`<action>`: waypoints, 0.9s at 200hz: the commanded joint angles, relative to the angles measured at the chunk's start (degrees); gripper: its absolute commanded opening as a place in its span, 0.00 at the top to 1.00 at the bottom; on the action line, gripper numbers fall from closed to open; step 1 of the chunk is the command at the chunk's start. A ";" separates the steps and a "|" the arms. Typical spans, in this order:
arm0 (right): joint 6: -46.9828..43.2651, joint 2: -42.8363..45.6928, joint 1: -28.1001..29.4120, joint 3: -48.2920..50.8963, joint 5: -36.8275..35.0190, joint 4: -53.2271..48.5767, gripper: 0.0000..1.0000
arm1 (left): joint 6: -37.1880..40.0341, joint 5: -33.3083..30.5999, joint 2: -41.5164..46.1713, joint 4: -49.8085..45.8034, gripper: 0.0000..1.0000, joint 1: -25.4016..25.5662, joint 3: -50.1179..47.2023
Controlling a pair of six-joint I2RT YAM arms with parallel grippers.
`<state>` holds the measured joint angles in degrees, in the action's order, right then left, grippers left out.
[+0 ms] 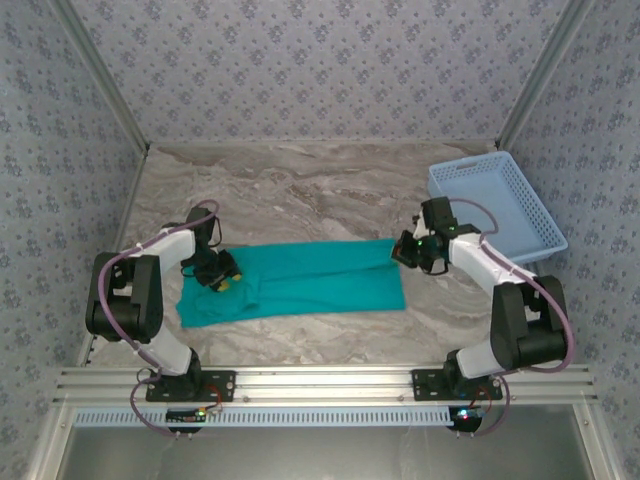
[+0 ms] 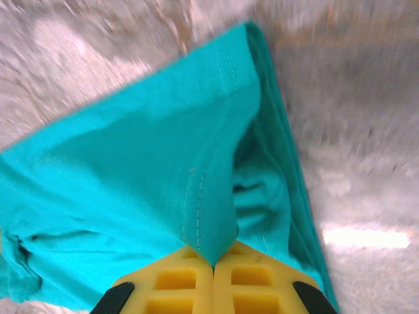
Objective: Fold the inside-out t-shirt
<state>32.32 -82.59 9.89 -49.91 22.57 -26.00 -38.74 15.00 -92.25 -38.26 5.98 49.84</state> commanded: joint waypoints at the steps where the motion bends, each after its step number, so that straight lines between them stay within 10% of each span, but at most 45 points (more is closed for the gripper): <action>1: -3.99 -0.54 -1.74 -5.01 0.82 -4.15 1.00 | 0.90 -1.18 -2.08 1.74 0.65 -0.35 -3.25; 107: -3.66 0.73 -2.00 5.74 0.24 -3.35 1.00 | 1.88 0.21 -1.62 0.75 0.65 -2.33 -4.37; 128: -3.95 -0.95 -2.43 7.31 -5.22 -3.82 0.78 | 2.43 2.36 -1.54 -0.03 0.65 -3.24 -3.77; 180: -7.33 5.84 1.61 0.56 -11.68 -10.07 0.64 | 4.77 7.93 2.63 -6.82 0.64 -3.13 1.82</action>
<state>27.38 -81.08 8.58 -43.55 16.93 -31.18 -36.12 21.06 -91.50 -38.81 2.68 49.06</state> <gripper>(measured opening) 0.334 0.353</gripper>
